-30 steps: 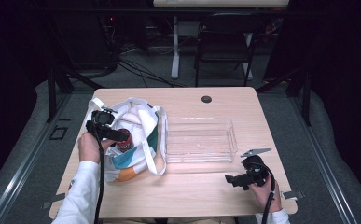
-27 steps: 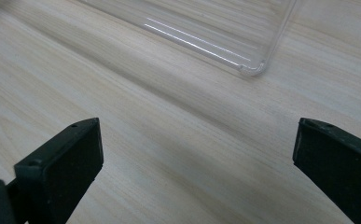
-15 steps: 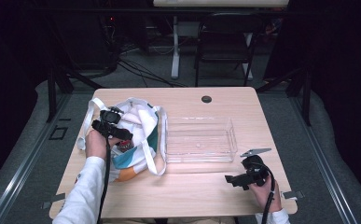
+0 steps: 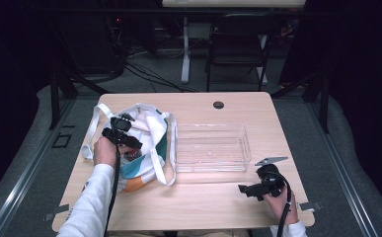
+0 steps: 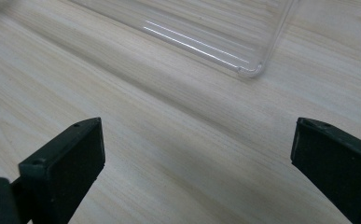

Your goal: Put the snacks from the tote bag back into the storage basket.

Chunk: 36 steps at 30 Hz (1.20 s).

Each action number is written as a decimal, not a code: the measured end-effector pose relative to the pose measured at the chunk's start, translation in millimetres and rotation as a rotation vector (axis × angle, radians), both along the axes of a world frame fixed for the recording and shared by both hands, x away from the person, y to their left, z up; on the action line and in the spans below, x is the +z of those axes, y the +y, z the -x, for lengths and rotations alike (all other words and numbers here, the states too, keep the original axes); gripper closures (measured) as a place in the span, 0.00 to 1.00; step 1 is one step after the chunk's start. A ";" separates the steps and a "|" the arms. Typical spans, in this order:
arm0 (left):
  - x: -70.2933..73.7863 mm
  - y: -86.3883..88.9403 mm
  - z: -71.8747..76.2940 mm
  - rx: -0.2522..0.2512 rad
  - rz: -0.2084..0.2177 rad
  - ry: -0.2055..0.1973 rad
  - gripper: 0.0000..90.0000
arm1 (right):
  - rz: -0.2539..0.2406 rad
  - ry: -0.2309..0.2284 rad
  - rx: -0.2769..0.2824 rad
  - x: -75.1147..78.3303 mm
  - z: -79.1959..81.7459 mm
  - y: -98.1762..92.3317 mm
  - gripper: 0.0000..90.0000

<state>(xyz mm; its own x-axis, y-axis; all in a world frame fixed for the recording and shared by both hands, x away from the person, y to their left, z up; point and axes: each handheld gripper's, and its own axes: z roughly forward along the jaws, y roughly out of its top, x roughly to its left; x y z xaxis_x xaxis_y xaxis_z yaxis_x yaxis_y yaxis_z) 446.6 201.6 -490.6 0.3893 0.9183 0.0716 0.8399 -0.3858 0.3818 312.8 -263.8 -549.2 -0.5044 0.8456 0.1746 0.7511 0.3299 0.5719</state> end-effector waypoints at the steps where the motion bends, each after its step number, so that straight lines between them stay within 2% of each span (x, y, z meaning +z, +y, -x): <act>1: -0.2 0.0 -0.5 -0.005 -0.001 0.008 0.17 | -0.002 0.003 0.001 0.2 0.0 -0.2 0.03; 3: -2.6 -1.0 -0.8 -0.001 -0.002 0.005 0.19 | -0.001 0.003 0.001 0.2 0.0 -0.2 0.03; 5: -3.2 -1.2 -1.8 -0.010 -0.006 0.025 0.20 | 0.000 0.003 -0.002 0.2 0.1 0.0 0.03; 7: -5.4 -2.3 -2.0 -0.006 -0.013 0.019 0.22 | 0.000 0.002 -0.002 0.2 0.0 -0.1 0.03; 11: -7.0 -3.3 -3.0 -0.015 -0.024 0.041 0.27 | 0.000 0.004 0.000 0.4 0.0 -0.4 0.03; 15: -8.8 -5.0 -2.9 -0.012 -0.041 0.039 0.28 | 0.003 0.005 -0.002 0.4 -0.1 -0.4 0.04; 20: -8.7 -4.8 -3.0 -0.011 -0.040 0.049 0.28 | 0.002 0.004 -0.003 0.6 0.0 -0.4 0.04; 26: -7.5 -4.4 -2.1 -0.014 -0.029 0.038 0.29 | 0.002 0.001 -0.004 0.6 0.0 -0.5 0.04; 27: -6.2 -3.2 -2.5 -0.021 -0.023 0.049 0.29 | 0.002 0.001 -0.004 0.7 0.0 -0.6 0.04; 36: 2.3 1.6 -0.8 -0.018 -0.014 0.038 0.29 | 0.002 0.000 -0.005 0.9 -0.1 -0.9 0.04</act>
<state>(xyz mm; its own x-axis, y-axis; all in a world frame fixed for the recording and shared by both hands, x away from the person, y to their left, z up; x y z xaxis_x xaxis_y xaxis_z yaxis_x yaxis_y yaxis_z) 447.3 203.3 -488.3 0.4081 0.9103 0.0690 0.8466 -0.4056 0.3445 312.9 -264.7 -548.3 -0.5004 0.8484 0.1725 0.7526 0.3278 0.5711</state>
